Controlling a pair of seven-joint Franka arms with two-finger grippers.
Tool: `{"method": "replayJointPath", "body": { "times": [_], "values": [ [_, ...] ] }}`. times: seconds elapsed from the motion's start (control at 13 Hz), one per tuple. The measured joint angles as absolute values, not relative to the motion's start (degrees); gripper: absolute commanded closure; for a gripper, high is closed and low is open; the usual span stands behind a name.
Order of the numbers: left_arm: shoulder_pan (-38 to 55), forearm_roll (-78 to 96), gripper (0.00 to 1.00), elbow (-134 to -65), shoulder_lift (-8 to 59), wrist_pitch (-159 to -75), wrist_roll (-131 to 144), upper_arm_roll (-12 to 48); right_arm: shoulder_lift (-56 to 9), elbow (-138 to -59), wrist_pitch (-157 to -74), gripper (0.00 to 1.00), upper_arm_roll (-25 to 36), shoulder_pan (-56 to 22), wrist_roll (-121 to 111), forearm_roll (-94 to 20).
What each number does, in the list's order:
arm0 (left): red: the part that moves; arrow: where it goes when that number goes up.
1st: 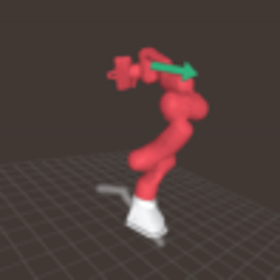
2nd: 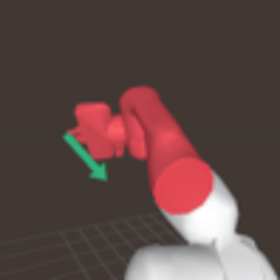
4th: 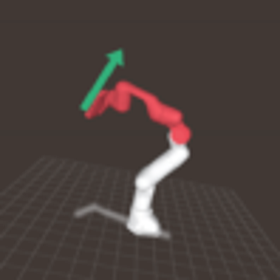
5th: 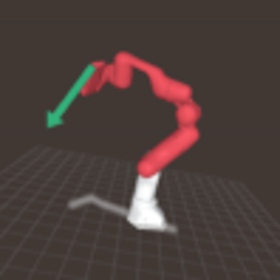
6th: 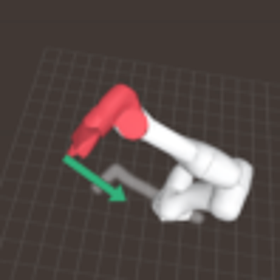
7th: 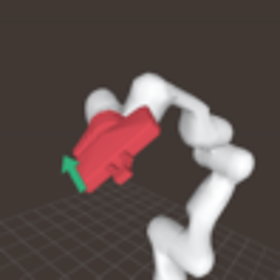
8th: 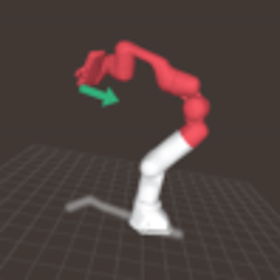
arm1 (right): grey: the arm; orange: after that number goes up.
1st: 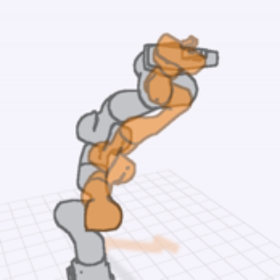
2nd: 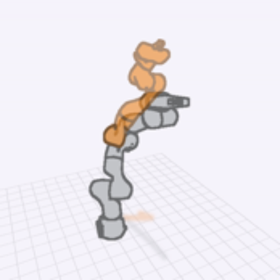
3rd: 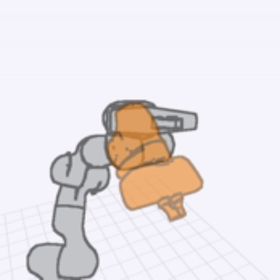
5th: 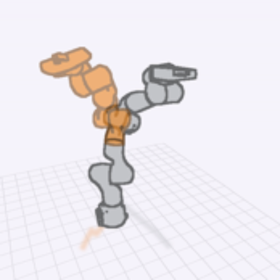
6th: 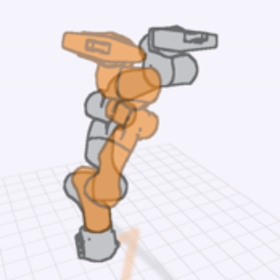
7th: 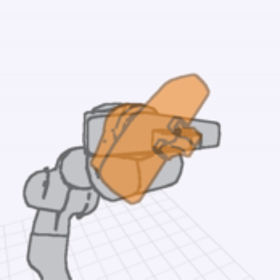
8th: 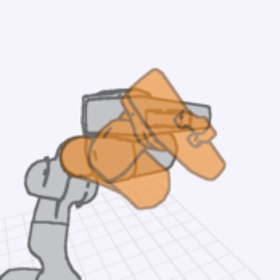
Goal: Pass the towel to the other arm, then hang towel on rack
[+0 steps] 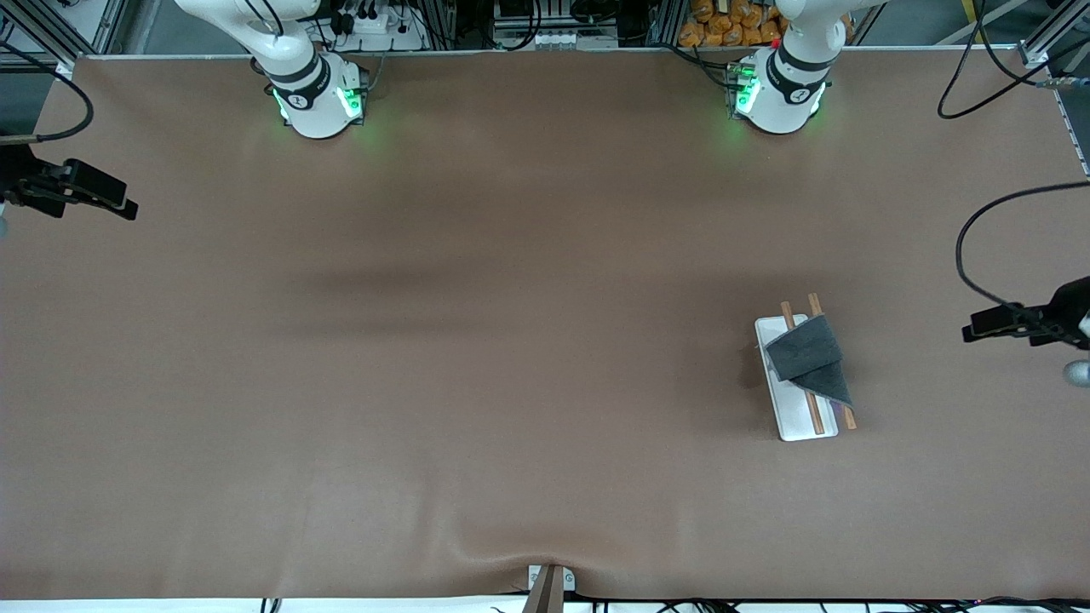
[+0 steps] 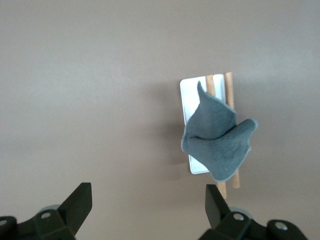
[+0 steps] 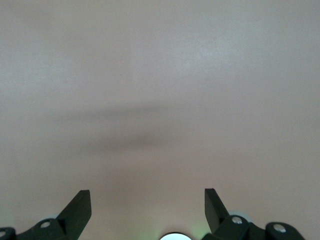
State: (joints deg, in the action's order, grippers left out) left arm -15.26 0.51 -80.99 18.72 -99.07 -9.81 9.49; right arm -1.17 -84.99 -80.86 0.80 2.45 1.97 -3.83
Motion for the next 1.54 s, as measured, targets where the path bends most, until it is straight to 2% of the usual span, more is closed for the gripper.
{"method": "replayJointPath", "body": {
  "times": [0.46,1.0,1.54],
  "values": [
    [-15.11,0.51,0.00,-81.05,11.04,-96.40,-4.50,11.41,-1.17,-84.89,-80.93,0.00,0.73,3.20,1.90,-3.93],
    [-14.98,0.51,0.00,-81.40,5.91,-89.56,0.78,12.85,-1.17,-84.88,-81.00,0.00,0.78,3.49,1.91,-3.93],
    [-6.37,0.47,0.00,-87.03,-0.15,-88.63,4.88,8.13,-1.17,-84.88,-81.01,0.00,0.79,3.54,1.91,-3.91]
  ]
}}
